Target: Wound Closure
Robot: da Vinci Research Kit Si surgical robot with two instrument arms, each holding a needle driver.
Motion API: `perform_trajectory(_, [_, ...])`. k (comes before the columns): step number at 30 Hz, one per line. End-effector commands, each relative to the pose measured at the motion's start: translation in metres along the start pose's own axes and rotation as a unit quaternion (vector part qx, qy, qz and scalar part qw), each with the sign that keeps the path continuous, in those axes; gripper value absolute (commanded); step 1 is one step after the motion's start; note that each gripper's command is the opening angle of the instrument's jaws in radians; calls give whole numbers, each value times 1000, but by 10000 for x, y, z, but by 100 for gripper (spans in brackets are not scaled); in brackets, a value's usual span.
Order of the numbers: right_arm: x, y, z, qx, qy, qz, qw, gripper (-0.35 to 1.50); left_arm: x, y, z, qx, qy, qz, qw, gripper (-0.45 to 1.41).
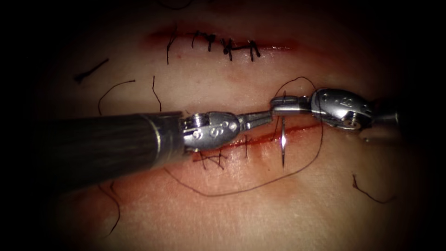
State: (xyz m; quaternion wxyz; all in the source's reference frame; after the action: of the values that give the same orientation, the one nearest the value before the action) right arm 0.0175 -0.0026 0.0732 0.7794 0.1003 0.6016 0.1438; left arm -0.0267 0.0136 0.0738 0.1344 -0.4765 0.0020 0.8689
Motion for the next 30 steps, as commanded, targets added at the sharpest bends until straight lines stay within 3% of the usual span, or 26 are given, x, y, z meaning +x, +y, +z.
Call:
perform_trajectory(1, [-2, 2, 7, -2, 1, -16, 1000, -35, -17, 3, 13, -2, -9, 0, 1000, -45])
perform_trajectory(3, [1, 5, 8, -6, 3, -37, 999, -35, -34, 2, 18, -4, -22, 1, 1000, -45])
perform_trajectory(8, [2, 6, 13, -11, 1, -63, 998, -35, -46, 6, 20, -7, -36, -3, 999, -45])
perform_trajectory(13, [2, 6, 18, -15, 0, -110, 994, -35, -40, 15, 20, -13, -37, -4, 999, -45])
perform_trajectory(20, [0, 3, 18, -15, 0, -120, 993, -35, -33, 26, 23, -22, -41, -5, 999, -45])
perform_trajectory(27, [4, -3, 17, -14, 1, -123, 992, -35, -78, 30, 46, -46, -78, -10, 996, -45])
perform_trajectory(30, [4, -3, 17, -14, 1, -123, 992, -35, -84, 33, 52, -61, -82, -13, 995, -45])
